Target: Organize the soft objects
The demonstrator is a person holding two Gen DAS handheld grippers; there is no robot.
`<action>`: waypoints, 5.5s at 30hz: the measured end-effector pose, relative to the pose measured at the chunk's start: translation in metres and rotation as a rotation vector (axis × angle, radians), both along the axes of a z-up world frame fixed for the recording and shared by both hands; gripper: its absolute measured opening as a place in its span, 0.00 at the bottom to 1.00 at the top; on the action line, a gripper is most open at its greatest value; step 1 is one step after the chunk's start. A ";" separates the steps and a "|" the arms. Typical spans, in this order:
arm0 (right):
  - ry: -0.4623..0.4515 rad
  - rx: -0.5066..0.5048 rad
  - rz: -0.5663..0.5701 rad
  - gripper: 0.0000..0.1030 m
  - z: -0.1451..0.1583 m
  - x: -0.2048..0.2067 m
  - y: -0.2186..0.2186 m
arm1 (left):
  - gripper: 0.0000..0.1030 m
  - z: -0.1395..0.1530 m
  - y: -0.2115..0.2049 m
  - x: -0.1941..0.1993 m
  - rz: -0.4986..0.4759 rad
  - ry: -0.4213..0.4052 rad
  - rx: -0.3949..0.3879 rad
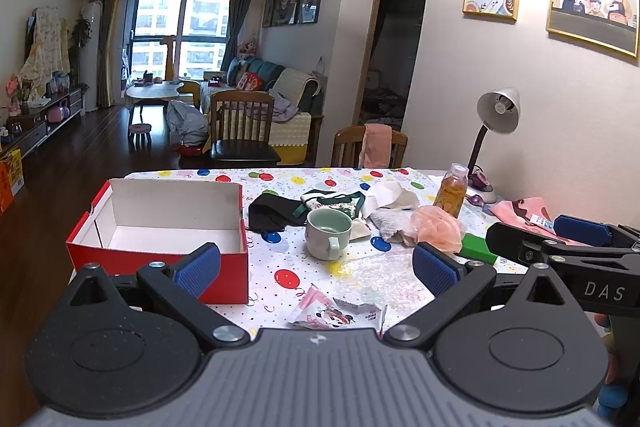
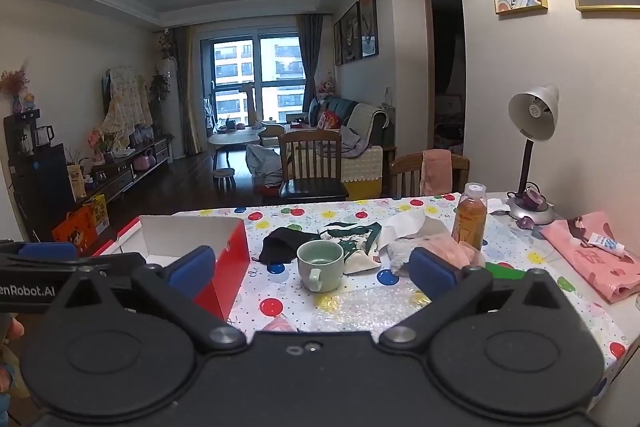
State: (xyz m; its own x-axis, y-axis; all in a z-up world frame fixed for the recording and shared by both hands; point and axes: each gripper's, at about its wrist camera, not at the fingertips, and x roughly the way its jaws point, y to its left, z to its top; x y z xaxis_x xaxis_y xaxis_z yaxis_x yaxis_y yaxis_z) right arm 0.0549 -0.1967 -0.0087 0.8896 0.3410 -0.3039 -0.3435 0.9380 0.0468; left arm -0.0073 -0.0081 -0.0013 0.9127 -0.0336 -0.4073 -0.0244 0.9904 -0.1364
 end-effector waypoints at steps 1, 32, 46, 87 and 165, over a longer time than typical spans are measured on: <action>-0.001 0.001 -0.003 1.00 0.000 -0.001 -0.001 | 1.00 0.000 0.000 0.000 -0.001 0.001 -0.001; -0.003 0.006 -0.021 1.00 0.002 -0.007 -0.011 | 1.00 0.002 -0.006 -0.002 -0.012 0.006 -0.003; -0.002 0.005 -0.020 1.00 0.003 -0.006 -0.013 | 1.00 0.006 -0.001 -0.005 -0.030 -0.006 -0.016; 0.289 -0.205 -0.048 0.96 -0.107 0.105 -0.074 | 1.00 -0.100 -0.018 0.151 0.004 0.419 -0.075; 0.889 0.191 0.229 0.23 -0.144 0.265 -0.107 | 0.53 -0.144 -0.016 0.229 0.347 0.654 -0.328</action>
State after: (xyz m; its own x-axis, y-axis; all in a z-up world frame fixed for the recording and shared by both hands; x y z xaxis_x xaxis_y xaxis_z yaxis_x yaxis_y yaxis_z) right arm 0.3198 -0.3032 -0.1527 0.2626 0.5934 -0.7609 -0.2836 0.8012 0.5269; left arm 0.2213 -0.0238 -0.1455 0.4732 -0.0030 -0.8809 -0.4982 0.8238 -0.2704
